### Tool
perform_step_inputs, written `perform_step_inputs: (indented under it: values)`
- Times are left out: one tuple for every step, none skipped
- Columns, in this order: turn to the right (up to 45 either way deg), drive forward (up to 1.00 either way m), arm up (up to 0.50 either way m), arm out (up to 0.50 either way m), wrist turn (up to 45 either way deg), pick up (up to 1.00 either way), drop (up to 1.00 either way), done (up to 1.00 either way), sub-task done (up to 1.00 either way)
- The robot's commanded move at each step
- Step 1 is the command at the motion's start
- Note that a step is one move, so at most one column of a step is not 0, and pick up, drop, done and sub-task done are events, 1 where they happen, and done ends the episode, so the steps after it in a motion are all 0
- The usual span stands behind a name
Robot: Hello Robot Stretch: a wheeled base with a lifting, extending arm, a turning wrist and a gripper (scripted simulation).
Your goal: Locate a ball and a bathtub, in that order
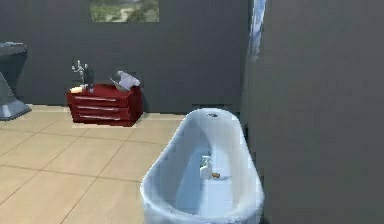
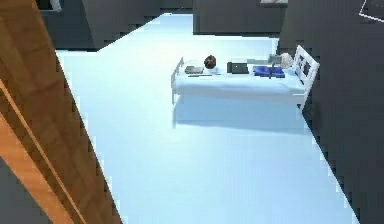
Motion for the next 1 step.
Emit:
perform_step_inputs:
  values:
    - [0.0,0.0,0.0,0.0,0.0,0.0,0.0,1.0,0.0]
